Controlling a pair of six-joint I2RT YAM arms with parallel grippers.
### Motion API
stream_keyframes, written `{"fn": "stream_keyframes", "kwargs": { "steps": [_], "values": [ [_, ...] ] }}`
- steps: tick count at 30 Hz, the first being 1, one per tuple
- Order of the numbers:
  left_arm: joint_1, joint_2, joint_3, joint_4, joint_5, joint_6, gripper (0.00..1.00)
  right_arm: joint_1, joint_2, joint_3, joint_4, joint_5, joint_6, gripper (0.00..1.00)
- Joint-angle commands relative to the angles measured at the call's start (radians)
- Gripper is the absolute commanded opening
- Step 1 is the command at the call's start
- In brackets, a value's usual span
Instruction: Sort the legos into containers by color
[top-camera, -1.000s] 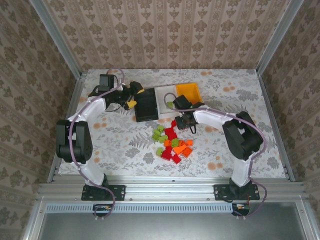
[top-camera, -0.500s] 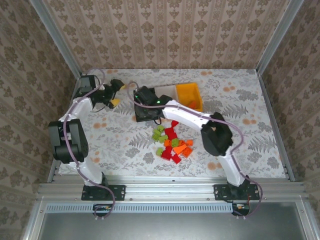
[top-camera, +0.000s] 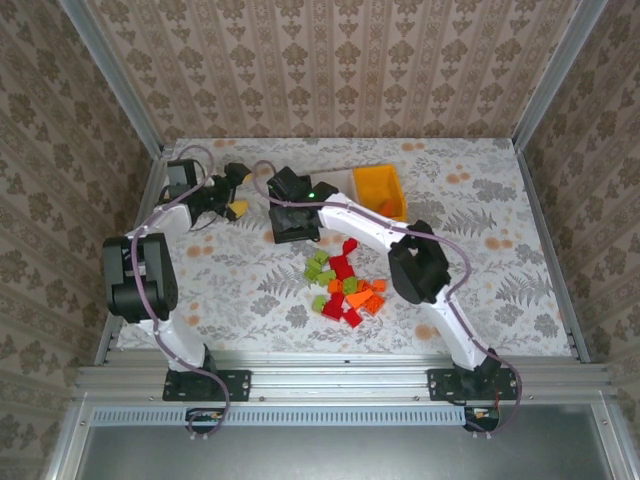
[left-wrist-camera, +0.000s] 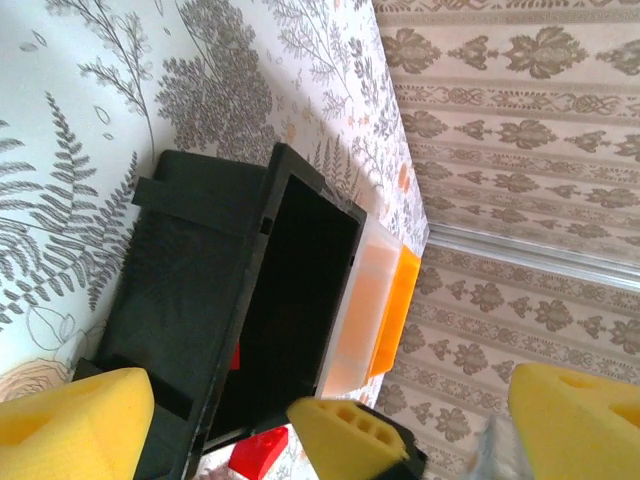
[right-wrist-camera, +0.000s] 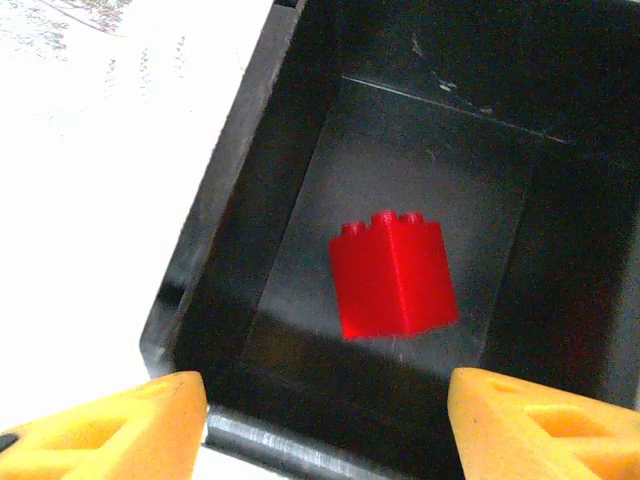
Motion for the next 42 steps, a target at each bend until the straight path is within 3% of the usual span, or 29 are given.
{"fn": "stream_keyframes", "kwargs": {
  "steps": [1,7,10,15,21,27,37,40,42],
  "values": [
    [-0.034,-0.008,0.03,-0.058,-0.008,0.038,0.93,-0.002,-0.203,-0.109,0.059,0.008,0.025,0.66],
    [-0.122,0.032,0.053,-0.138,-0.036,0.087,0.87,-0.029,-0.41,-0.483,0.066,0.059,0.066,0.54],
    [-0.164,0.041,0.072,-0.188,-0.059,0.125,0.86,-0.046,-0.496,-0.661,0.086,0.031,0.119,0.53],
    [-0.185,0.021,0.097,-0.263,-0.117,0.185,0.86,-0.1,-0.521,-0.8,0.156,-0.06,0.321,0.68],
    [-0.204,-0.044,0.129,-0.309,-0.161,0.262,0.86,-0.105,-0.48,-0.849,0.297,-0.092,0.478,0.74],
    [-0.246,-0.079,0.143,-0.325,-0.163,0.285,0.86,-0.118,-0.378,-0.77,0.265,-0.011,0.539,0.73],
    [-0.256,-0.097,0.145,-0.315,-0.151,0.28,0.86,-0.121,-0.274,-0.681,0.201,0.079,0.611,0.62],
    [-0.257,-0.1,0.144,-0.312,-0.146,0.277,0.86,-0.123,-0.257,-0.681,0.205,0.112,0.613,0.54],
    [-0.257,-0.103,0.144,-0.312,-0.145,0.277,0.86,-0.12,-0.252,-0.684,0.202,0.129,0.607,0.42]
  ]
}}
